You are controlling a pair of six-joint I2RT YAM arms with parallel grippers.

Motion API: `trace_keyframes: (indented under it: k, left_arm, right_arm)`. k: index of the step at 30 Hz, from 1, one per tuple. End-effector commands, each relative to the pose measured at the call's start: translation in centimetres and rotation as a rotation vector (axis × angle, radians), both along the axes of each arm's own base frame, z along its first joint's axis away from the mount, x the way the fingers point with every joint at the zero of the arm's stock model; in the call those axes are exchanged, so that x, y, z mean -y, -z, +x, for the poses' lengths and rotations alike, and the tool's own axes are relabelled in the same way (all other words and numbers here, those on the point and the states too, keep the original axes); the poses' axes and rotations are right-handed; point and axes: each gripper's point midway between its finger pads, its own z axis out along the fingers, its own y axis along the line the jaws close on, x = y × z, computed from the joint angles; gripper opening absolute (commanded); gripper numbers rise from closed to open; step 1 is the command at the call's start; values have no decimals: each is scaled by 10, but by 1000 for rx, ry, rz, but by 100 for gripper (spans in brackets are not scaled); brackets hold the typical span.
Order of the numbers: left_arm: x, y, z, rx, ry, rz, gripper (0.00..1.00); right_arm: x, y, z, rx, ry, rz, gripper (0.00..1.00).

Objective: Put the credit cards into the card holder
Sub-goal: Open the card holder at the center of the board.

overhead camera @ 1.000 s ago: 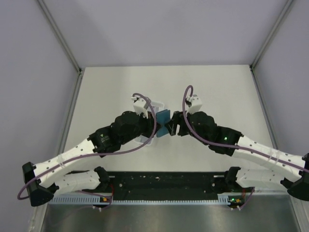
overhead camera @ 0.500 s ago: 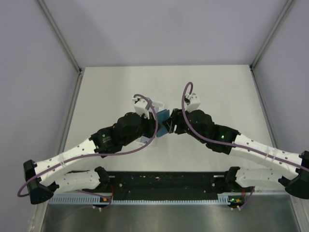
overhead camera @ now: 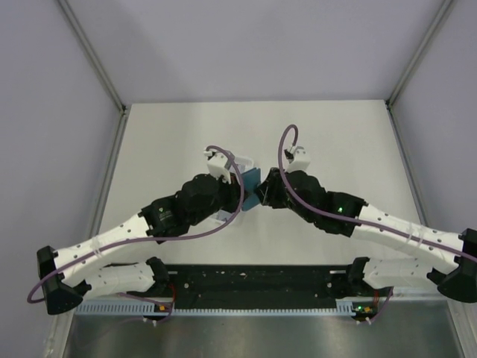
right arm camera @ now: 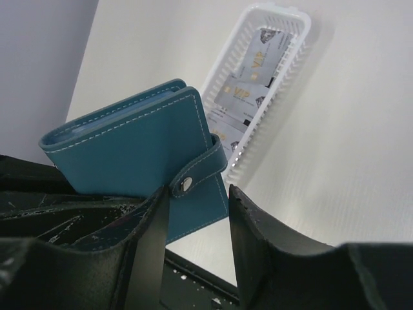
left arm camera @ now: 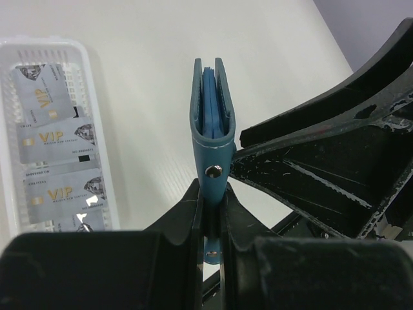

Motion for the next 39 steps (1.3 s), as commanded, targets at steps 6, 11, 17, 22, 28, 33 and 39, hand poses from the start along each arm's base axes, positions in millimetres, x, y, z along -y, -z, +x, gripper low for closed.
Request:
trace_keyframes:
  k: [6, 11, 17, 22, 28, 33, 39]
  left_arm:
    - [6, -29, 3, 57, -11, -110, 0]
    - [13, -15, 7, 45, -8, -96, 0]
    - [62, 29, 9, -27, 158, -76, 0]
    - [122, 68, 5, -111, 362, -57, 0]
    - [154, 91, 13, -163, 438, -88, 0]
    - [144, 124, 34, -237, 372, 10, 8]
    - [107, 148, 64, -257, 244, 110, 46]
  right_arm:
    - [98, 20, 19, -25, 380, -384, 37]
    - [87, -13, 9, 109, 246, -115, 38]
    - [104, -39, -3, 229, 200, 8, 50]
    - [109, -41, -7, 232, 186, 24, 64]
    - [117, -41, -9, 242, 196, 34, 69]
    - [123, -40, -12, 242, 210, 56, 71]
    - [130, -43, -11, 256, 234, 54, 75]
